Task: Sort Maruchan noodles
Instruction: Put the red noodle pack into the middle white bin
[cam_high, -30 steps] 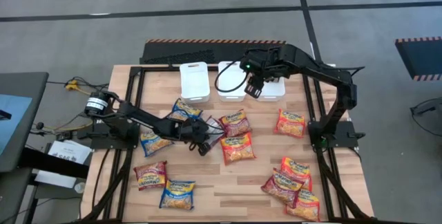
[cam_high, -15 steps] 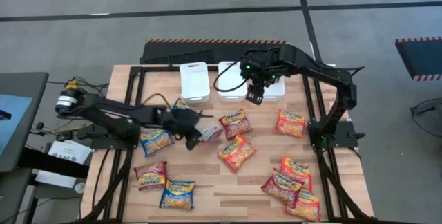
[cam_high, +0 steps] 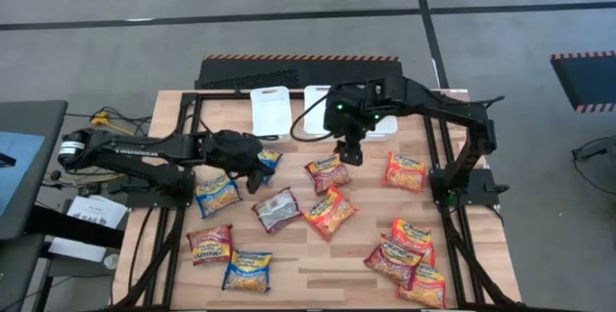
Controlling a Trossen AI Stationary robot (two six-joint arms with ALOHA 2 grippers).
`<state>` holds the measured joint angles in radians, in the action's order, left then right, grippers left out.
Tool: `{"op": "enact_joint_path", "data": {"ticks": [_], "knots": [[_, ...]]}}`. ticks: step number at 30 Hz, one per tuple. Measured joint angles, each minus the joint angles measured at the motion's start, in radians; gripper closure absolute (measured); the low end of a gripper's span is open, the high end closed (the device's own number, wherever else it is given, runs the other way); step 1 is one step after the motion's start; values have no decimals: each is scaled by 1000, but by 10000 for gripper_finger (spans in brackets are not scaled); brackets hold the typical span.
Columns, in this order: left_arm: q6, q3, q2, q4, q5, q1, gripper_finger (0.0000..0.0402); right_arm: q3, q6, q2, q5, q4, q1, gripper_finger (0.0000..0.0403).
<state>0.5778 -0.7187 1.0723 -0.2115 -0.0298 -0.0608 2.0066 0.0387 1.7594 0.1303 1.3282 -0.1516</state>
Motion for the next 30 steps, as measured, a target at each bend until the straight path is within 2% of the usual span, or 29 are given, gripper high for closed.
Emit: {"op": "enact_joint_path", "data": {"ticks": [8,10,12,19,27,30], "knots": [[-41,10,46,-143,-132,49,401,-3,92,64,1,-6,116,163],[-34,43,65,-177,-131,80,401,-1,94,93,3,-47,154,163],[-21,60,97,-124,-122,112,401,-3,100,111,2,-54,180,163],[8,65,208,-115,-99,161,401,-3,128,213,3,-208,270,163],[11,66,337,-84,-88,163,401,0,118,320,0,-287,300,163],[28,65,371,-21,-90,163,401,-1,118,350,4,-267,304,163]]}}
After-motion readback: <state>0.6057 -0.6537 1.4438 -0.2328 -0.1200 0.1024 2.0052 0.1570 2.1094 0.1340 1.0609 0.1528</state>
